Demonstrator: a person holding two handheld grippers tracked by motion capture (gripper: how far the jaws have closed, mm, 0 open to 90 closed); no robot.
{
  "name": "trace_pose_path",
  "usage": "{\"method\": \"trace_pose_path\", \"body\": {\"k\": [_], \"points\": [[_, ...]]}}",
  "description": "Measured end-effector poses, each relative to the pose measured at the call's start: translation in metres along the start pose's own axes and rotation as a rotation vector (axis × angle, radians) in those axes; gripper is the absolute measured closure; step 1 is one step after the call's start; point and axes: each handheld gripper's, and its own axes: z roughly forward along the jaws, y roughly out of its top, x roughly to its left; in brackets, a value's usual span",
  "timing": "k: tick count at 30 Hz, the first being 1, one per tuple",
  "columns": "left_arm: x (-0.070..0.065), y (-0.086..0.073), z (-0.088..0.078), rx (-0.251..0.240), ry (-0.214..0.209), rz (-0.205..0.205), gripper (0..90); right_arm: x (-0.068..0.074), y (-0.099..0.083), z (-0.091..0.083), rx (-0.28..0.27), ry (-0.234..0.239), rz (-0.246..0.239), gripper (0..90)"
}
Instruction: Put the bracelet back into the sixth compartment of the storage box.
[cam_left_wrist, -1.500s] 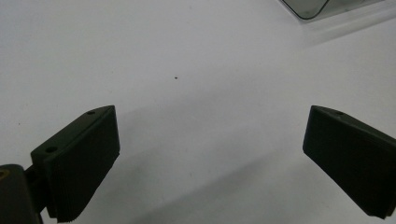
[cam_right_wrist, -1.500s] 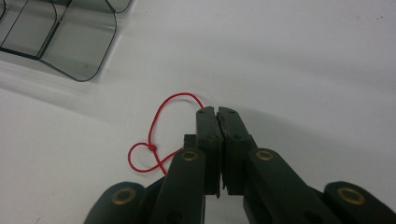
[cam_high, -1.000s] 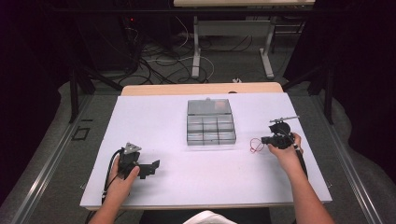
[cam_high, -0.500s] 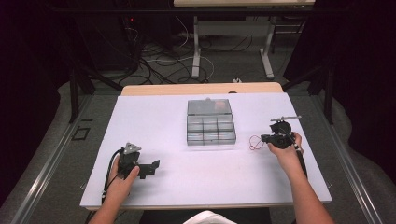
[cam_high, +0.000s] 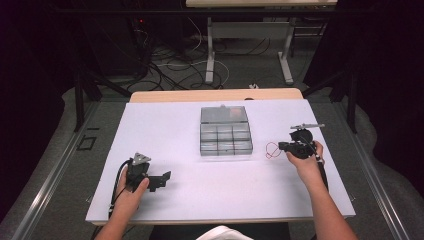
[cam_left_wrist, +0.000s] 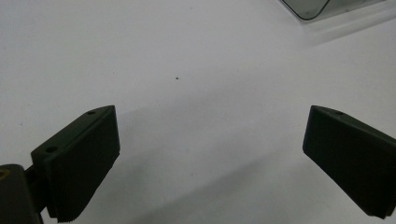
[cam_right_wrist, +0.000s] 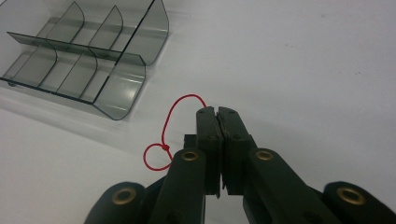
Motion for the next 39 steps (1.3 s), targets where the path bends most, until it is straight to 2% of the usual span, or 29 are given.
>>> {"method": "trace_pose_path", "body": {"k": [8,14,23,25,39], "points": [[0.0,0.0,0.0,0.0,0.001,0.001,4.2,0.003,0.002,-0.003,-0.023,0.014,0.007,88.9],[0.0,0.0,0.0,-0.002,0.002,-0.001,4.2,0.005,0.003,-0.004,-0.05,0.023,-0.007,88.9],[0.0,0.0,0.0,-0.004,-0.002,-0.007,4.2,0.01,0.006,-0.007,-0.068,0.04,-0.003,88.9],[0.0,0.0,0.0,-0.003,-0.003,-0.008,4.2,0.011,0.007,-0.007,-0.083,0.043,-0.015,88.9],[-0.001,0.0,0.0,-0.002,-0.002,-0.007,4.2,0.018,0.012,-0.01,-0.108,0.062,-0.013,88.9]]}}
